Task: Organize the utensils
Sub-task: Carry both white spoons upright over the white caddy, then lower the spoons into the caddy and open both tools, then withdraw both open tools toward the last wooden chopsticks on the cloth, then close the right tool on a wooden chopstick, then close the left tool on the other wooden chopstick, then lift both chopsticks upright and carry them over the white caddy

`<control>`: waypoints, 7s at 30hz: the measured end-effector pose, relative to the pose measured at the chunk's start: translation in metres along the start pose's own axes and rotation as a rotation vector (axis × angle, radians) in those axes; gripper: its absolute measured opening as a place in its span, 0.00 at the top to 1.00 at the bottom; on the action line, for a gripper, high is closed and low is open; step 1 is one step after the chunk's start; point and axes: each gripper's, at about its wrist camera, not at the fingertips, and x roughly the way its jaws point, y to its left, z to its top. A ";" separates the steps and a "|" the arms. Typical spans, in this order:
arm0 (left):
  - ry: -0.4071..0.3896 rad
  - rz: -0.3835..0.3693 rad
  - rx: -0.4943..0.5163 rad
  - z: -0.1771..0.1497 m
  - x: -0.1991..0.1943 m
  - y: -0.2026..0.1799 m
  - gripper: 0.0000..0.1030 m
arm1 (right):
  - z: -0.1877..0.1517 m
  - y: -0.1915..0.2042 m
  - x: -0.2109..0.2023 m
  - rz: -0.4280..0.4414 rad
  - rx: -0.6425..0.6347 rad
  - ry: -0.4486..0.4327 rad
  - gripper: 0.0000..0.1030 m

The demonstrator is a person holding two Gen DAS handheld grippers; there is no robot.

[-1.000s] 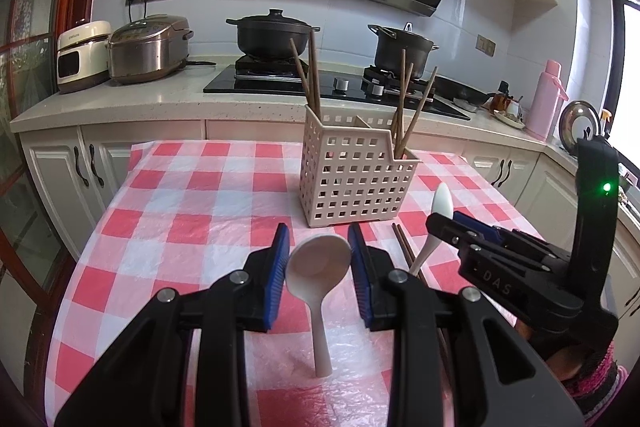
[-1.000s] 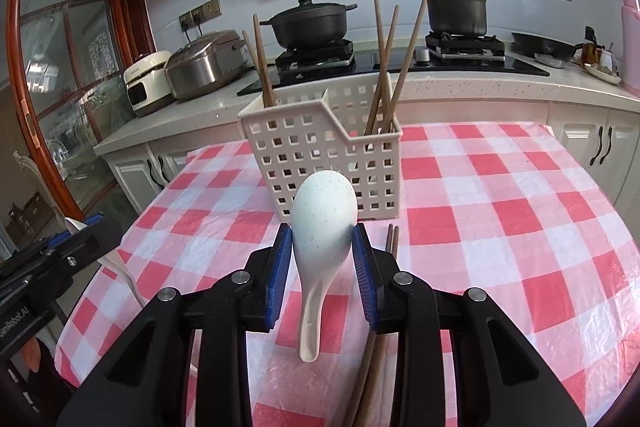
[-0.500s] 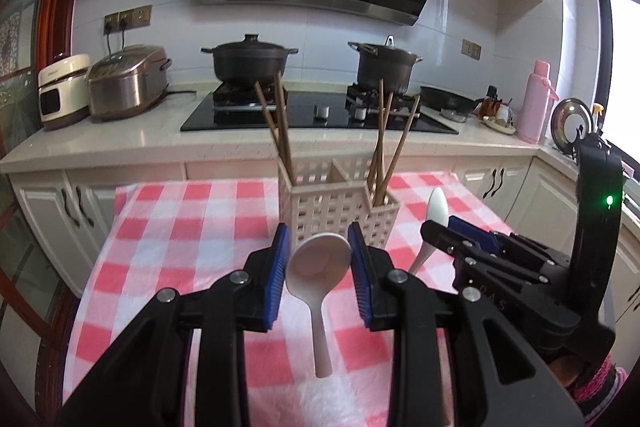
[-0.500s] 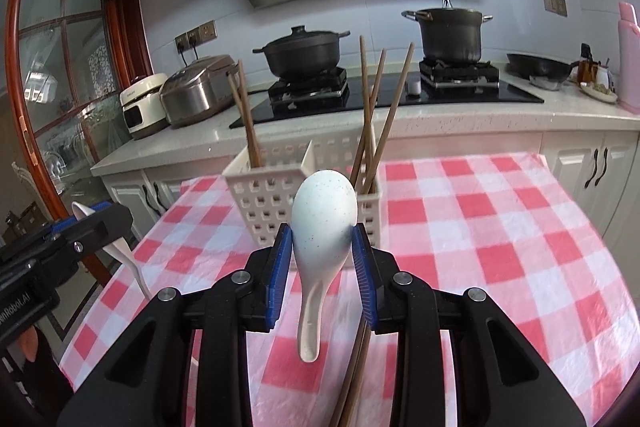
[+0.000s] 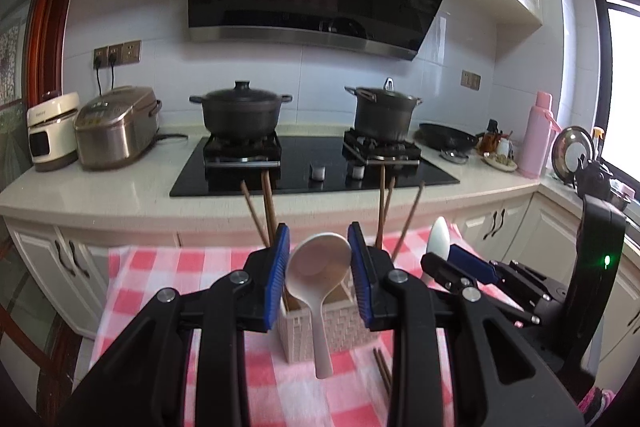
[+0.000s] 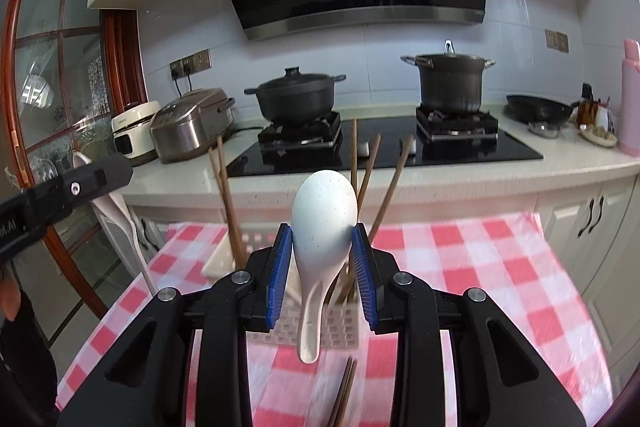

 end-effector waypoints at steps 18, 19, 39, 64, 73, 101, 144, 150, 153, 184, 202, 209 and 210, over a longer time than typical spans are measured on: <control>-0.053 0.068 -0.068 0.024 0.083 0.014 0.72 | 0.010 0.002 0.054 0.007 -0.062 -0.054 0.71; -0.048 0.070 -0.069 0.021 0.086 0.015 0.72 | 0.006 0.003 0.057 0.006 -0.066 -0.050 0.71; -0.006 0.155 -0.063 -0.021 0.077 0.028 0.57 | -0.015 -0.006 0.038 0.020 -0.063 -0.029 0.59; 0.083 0.230 -0.100 -0.154 -0.039 0.022 0.05 | -0.120 -0.028 -0.072 -0.027 0.050 0.116 0.46; 0.205 0.202 -0.105 -0.210 -0.032 0.020 0.05 | -0.161 -0.032 -0.050 -0.068 0.058 0.255 0.46; 0.207 0.261 -0.080 -0.229 -0.029 0.028 0.05 | -0.168 -0.005 0.043 -0.138 -0.005 0.474 0.84; 0.533 0.049 0.012 -0.210 0.136 -0.087 0.55 | -0.177 -0.102 -0.013 -0.154 0.116 0.443 0.93; 0.541 0.053 0.084 -0.215 0.144 -0.106 0.83 | -0.178 -0.106 -0.016 -0.144 0.132 0.434 0.93; 0.544 0.029 0.085 -0.215 0.143 -0.104 0.93 | -0.178 -0.105 -0.016 -0.144 0.133 0.433 0.93; 0.218 0.036 -0.074 -0.172 -0.026 -0.014 0.94 | -0.125 -0.018 -0.065 0.009 0.026 0.179 0.94; 0.030 0.097 -0.030 -0.170 -0.100 -0.025 0.94 | -0.118 0.018 -0.123 0.018 -0.063 0.029 0.94; -0.019 0.099 -0.006 -0.174 -0.121 -0.033 0.94 | -0.116 0.026 -0.139 0.023 -0.077 -0.022 0.94; -0.024 0.102 -0.001 -0.175 -0.123 -0.034 0.94 | -0.116 0.027 -0.141 0.025 -0.079 -0.029 0.94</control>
